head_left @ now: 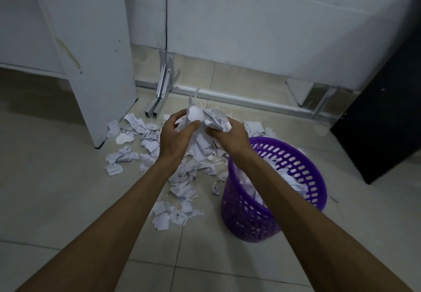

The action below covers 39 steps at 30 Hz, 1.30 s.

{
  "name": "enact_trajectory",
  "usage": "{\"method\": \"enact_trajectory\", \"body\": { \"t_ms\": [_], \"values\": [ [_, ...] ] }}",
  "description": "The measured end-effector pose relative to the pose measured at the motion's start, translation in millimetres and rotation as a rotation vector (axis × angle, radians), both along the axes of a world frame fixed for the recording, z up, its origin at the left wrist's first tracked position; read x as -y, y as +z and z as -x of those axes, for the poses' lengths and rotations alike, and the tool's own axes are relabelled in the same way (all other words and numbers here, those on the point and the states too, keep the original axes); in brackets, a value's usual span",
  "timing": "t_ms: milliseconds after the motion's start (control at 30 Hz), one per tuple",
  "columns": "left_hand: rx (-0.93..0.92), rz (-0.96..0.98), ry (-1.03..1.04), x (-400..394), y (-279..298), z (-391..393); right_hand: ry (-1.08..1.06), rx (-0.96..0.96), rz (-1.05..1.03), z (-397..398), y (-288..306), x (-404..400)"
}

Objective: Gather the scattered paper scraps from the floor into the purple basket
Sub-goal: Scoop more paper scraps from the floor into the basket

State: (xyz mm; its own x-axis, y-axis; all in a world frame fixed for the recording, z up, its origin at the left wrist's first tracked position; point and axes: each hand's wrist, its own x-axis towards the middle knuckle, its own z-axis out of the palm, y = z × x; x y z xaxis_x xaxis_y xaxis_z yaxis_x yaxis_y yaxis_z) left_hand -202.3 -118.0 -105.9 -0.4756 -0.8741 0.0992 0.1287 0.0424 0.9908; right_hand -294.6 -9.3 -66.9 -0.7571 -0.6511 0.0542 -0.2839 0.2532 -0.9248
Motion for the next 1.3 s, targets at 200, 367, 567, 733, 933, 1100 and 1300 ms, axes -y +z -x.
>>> {"method": "enact_trajectory", "body": {
  "t_ms": [200, 367, 567, 733, 933, 1100, 1300],
  "values": [
    [-0.022, 0.002, -0.070, -44, 40, 38, -0.065, -0.064, -0.062, 28, 42, -44],
    [-0.022, -0.032, -0.159, -90, 37, 61, -0.125, -0.047, -0.119, 57, 39, -93],
    [0.255, -0.032, -0.421, -116, 6, 69, -0.087, -0.306, -0.418, 87, 13, -138],
    [0.453, 0.260, -0.424, -125, -5, 66, 0.043, -0.369, -0.563, 92, -7, -164],
    [0.470, 0.402, -0.412, -118, -3, 60, -0.029, -0.371, -0.474, 101, -8, -178],
    [0.484, 0.552, -0.415, -113, -10, 60, 0.130, -0.420, -0.459, 104, -19, -173],
    [0.492, 0.734, -0.296, -109, -28, 53, 0.205, -0.437, -0.456, 88, -37, -159]
  ]
}}
